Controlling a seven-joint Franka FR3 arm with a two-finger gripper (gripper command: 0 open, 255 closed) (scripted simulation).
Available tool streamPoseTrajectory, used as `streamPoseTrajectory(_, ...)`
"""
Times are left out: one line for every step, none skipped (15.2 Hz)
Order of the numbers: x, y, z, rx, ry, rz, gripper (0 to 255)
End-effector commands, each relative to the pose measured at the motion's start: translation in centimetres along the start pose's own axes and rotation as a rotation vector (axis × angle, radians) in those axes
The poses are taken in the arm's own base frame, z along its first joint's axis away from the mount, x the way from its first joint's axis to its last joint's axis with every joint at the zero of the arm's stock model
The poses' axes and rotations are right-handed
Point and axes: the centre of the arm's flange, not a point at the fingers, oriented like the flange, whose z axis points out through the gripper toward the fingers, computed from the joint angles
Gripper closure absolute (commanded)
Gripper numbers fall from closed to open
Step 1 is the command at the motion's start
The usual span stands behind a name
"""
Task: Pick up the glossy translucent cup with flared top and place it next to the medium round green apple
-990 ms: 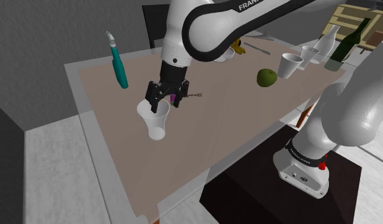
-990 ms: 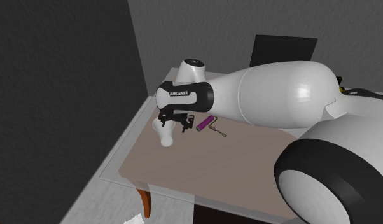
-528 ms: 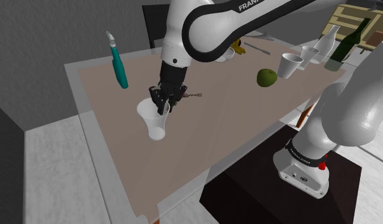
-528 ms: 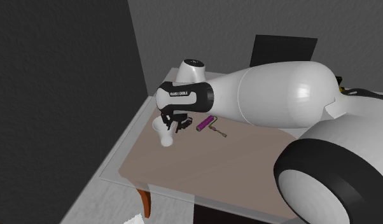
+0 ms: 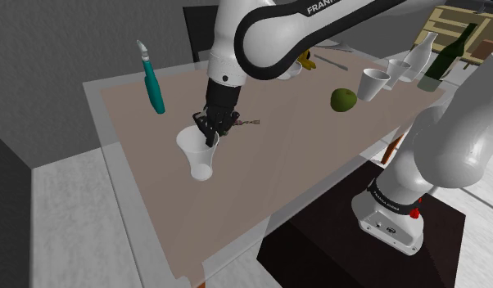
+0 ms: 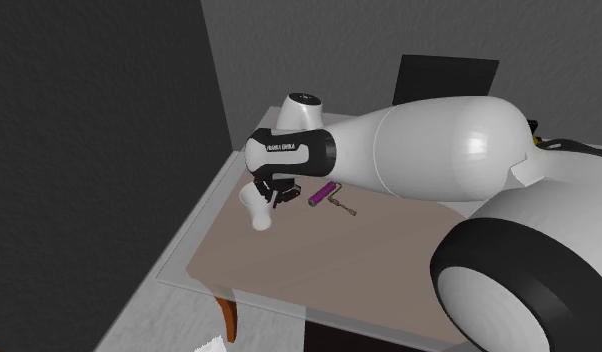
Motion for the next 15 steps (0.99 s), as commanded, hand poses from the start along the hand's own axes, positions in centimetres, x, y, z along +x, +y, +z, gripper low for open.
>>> streamPoseTrajectory(0.0, -0.1, -0.5, 0.0, 0.0, 0.0, 255)
streamPoseTrajectory(0.0, -0.3, -1.0, 0.0, 0.0, 0.0, 255)
streamPoseTrajectory(0.0, -0.4, -1.5, 0.0, 0.0, 0.0, 255)
streamPoseTrajectory(0.0, -0.6, -2.0, 0.0, 0.0, 0.0, 255)
streamPoseTrajectory(0.0, -0.7, -2.6, 0.0, 0.0, 0.0, 255)
streamPoseTrajectory(0.0, -0.9, -3.1, 0.0, 0.0, 0.0, 255)
streamPoseTrajectory(0.0, -1.0, -3.6, 0.0, 0.0, 0.0, 255)
streamPoseTrajectory(-0.1, -1.2, -4.1, 0.0, 0.0, 0.0, 255)
streamPoseTrajectory(-0.1, -1.3, -4.6, 0.0, 0.0, 0.0, 255)
streamPoseTrajectory(-0.1, -1.4, -5.1, 0.0, 0.0, 0.0, 255)
streamPoseTrajectory(-0.1, -1.6, -5.6, 0.0, 0.0, 0.0, 255)
streamPoseTrajectory(-0.1, -1.7, -6.1, 0.0, 0.0, 0.0, 255)
streamPoseTrajectory(-0.1, -1.9, -6.6, 0.0, 0.0, 0.0, 255)
streamPoseTrajectory(-0.1, -2.0, -7.1, 0.0, 0.0, 0.0, 255)
streamPoseTrajectory(-0.1, -2.2, -7.6, 0.0, 0.0, 0.0, 255)
